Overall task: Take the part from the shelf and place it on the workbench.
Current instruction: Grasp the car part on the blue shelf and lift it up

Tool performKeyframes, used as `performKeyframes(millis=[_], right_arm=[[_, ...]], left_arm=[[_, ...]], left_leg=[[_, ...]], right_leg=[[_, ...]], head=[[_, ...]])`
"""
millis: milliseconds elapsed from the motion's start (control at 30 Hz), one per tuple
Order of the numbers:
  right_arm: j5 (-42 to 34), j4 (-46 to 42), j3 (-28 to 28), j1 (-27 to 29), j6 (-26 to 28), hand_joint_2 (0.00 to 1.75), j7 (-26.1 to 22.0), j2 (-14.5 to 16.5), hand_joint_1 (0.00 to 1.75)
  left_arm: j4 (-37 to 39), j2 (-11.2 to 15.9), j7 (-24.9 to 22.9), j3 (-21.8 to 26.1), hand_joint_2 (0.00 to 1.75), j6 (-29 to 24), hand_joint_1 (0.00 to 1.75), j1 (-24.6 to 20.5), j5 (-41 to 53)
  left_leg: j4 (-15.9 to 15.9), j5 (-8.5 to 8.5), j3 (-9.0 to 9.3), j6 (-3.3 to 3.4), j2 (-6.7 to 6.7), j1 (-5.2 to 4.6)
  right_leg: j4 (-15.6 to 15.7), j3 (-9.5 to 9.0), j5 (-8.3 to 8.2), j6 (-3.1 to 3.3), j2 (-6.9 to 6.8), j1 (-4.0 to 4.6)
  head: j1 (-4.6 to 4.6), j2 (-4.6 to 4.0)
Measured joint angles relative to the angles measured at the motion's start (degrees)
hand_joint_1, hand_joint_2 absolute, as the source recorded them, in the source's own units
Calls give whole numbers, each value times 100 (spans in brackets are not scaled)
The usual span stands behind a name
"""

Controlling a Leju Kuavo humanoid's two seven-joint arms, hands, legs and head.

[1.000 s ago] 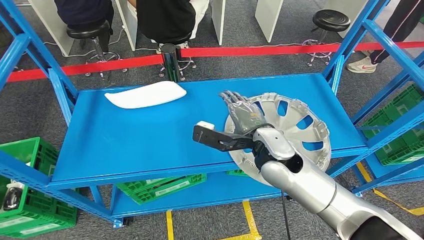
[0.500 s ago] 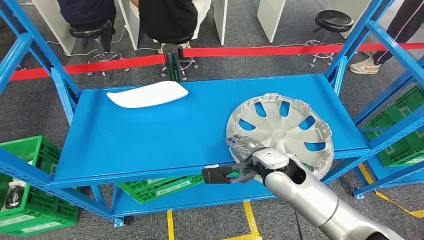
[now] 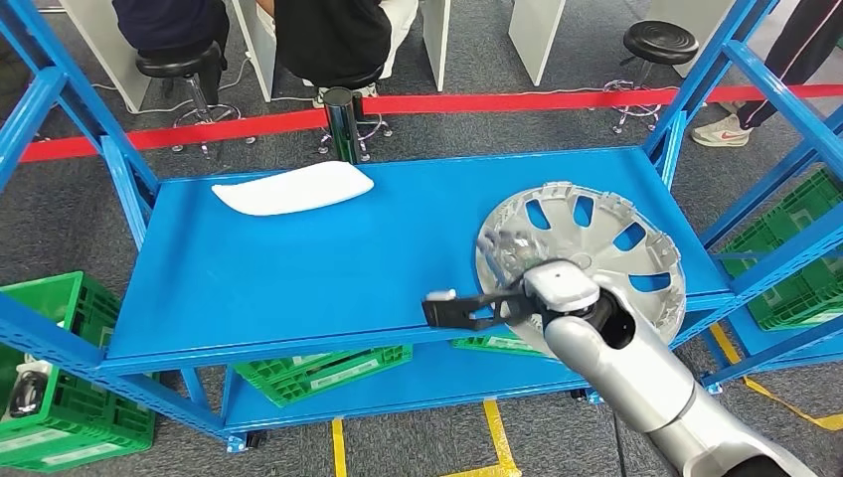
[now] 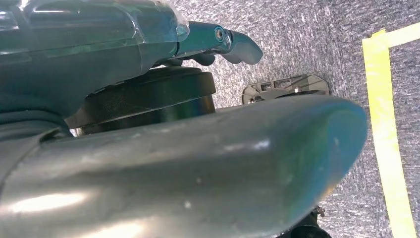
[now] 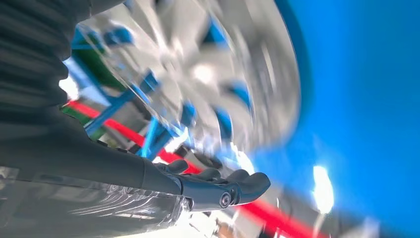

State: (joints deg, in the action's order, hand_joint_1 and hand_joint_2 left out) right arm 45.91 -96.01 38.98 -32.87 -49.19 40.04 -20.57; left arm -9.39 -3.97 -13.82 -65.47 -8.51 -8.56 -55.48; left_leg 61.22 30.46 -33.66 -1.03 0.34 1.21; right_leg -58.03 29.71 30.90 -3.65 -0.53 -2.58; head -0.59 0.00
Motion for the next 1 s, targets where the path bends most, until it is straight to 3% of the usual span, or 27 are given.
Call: performKeyframes(millis=[233, 600, 667, 833, 1000], right_arm=[[-515, -288, 123, -424, 1605, 175, 0, -183, 0], [-611, -583, 275, -589, 1880, 175, 0, -421, 0], [-526, -632, 221, -567, 1572, 175, 0, -439, 0], [176, -711, -289, -189, 119, 175, 0, -421, 0], [370, -796, -889, 151, -383, 175, 0, -410, 0]], left_arm=[[20, -23, 28, 1, 0, -27, 0, 0, -2], [30, -34, 26, 3, 0, -37, 0, -2, -34], [30, -36, 20, 4, 0, -40, 0, -4, -71], [30, -38, 14, 5, 0, -39, 0, -8, -124], [30, -44, 14, 7, 0, -39, 0, -8, -147]], left_leg=[[0, 1, -1, 1, 5, -1], [0, 2, -1, 4, 6, -2], [0, 3, 0, 4, 4, -2], [0, 3, -4, 4, -23, -4], [0, 4, -3, 7, -35, -11]], right_leg=[[1, 2, 0, 0, 2, -1], [3, 2, 0, 0, 4, -1], [3, 2, 0, 0, 3, -1], [4, 0, 1, 0, -10, -3], [6, -1, 3, -3, -14, -9]], head=[[0, 0], [0, 0], [0, 0], [0, 0], [1, 0]])
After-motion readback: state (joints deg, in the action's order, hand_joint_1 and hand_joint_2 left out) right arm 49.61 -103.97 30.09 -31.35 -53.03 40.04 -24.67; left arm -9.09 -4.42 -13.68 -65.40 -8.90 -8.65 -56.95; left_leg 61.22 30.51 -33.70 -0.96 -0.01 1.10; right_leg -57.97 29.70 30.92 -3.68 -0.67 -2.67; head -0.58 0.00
